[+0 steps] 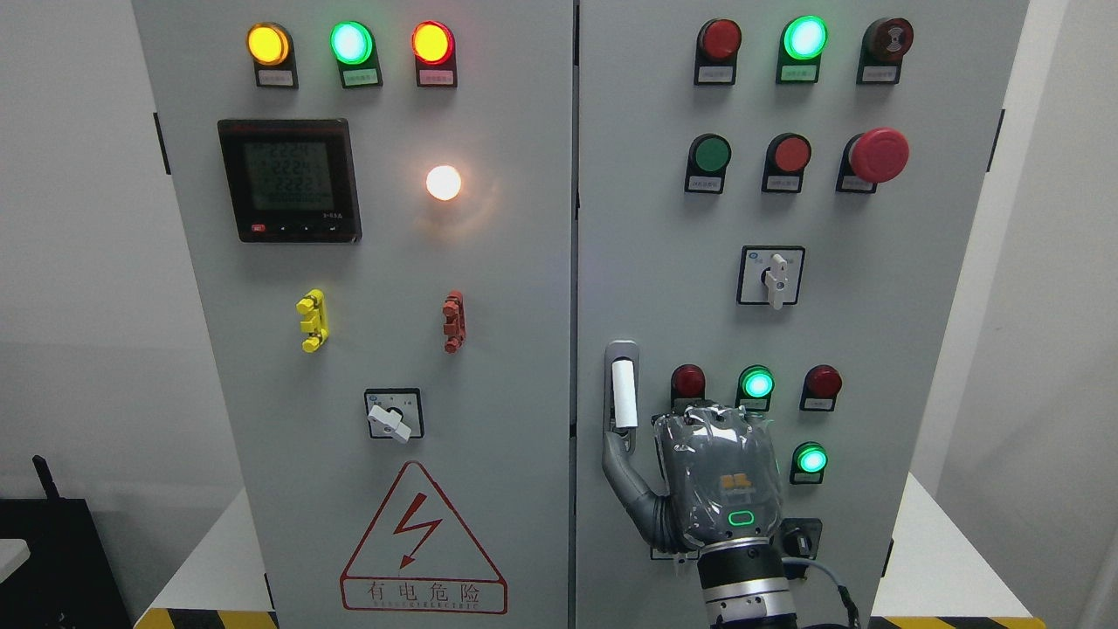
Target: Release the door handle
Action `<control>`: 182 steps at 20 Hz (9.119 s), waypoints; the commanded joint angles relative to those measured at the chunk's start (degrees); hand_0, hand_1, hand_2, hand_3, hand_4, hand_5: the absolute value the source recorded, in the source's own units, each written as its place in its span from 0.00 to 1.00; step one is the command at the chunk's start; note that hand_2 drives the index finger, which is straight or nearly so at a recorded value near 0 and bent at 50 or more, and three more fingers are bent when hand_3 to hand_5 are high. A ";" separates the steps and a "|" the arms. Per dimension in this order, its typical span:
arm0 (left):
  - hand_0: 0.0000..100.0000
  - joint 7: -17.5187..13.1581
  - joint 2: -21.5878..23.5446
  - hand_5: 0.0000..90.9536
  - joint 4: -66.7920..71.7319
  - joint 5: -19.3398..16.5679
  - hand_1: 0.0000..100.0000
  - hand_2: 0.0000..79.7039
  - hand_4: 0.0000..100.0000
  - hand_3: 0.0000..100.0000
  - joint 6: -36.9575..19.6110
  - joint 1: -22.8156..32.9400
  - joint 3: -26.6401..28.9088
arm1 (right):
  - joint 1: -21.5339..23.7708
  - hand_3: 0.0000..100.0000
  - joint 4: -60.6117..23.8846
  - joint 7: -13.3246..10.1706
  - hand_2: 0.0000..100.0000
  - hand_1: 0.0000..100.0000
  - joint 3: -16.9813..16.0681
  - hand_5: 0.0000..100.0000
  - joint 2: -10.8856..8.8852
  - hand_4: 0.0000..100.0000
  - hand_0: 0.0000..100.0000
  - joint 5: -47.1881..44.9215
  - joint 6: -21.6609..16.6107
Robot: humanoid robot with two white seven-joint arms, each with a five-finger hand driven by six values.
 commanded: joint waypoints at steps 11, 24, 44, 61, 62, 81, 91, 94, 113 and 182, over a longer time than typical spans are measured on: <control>0.12 -0.02 0.00 0.00 0.53 0.00 0.39 0.00 0.00 0.00 0.02 -0.17 0.09 | -0.54 1.00 1.14 0.01 0.97 0.00 0.09 0.97 0.06 0.89 0.49 0.00 -0.04; 0.12 -0.02 0.00 0.00 0.53 0.00 0.39 0.00 0.00 0.00 0.02 -0.18 0.09 | -1.24 1.00 1.40 0.10 0.97 0.00 0.27 0.97 0.06 0.89 0.49 0.00 -0.04; 0.12 -0.02 0.00 0.00 0.53 0.00 0.39 0.00 0.00 0.00 0.02 -0.18 0.09 | -1.24 1.00 1.49 0.10 0.97 0.00 0.27 0.97 0.06 0.89 0.47 0.00 0.40; 0.12 -0.02 0.00 0.00 0.53 0.00 0.39 0.00 0.00 0.00 0.02 -0.09 0.09 | -1.24 1.00 1.66 0.10 0.97 0.00 0.35 0.97 0.06 0.89 0.47 0.00 0.84; 0.12 -0.02 0.00 0.00 0.53 0.00 0.39 0.00 0.00 0.00 0.02 -0.17 0.09 | -1.24 1.00 1.66 0.10 0.97 0.00 0.35 0.97 0.06 0.89 0.47 0.00 0.84; 0.12 -0.02 0.00 0.00 0.53 0.00 0.39 0.00 0.00 0.00 0.02 -0.09 0.09 | -1.24 1.00 1.66 0.01 0.97 0.00 0.44 0.97 0.06 0.89 0.48 0.00 1.45; 0.12 -0.02 0.00 0.00 0.53 0.00 0.39 0.00 0.00 0.00 0.02 -0.17 0.09 | -1.24 1.00 1.66 0.01 0.97 0.00 0.35 0.97 0.06 0.89 0.48 0.00 1.54; 0.12 -0.02 0.00 0.00 0.53 0.00 0.39 0.00 0.00 0.00 0.02 -0.18 0.09 | -1.24 1.00 1.66 0.10 0.97 0.00 0.35 0.97 0.06 0.89 0.49 0.00 1.54; 0.12 -0.02 0.00 0.00 0.53 0.00 0.39 0.00 0.00 0.00 0.02 -0.09 0.09 | -1.24 1.00 1.66 0.01 0.97 0.00 0.35 0.98 0.15 0.89 0.50 0.00 2.42; 0.12 -0.02 0.00 0.00 0.53 0.00 0.39 0.00 0.00 0.00 0.02 -0.17 0.09 | -1.07 1.00 1.31 -0.08 0.96 0.00 0.09 0.99 0.06 0.91 0.52 0.00 4.00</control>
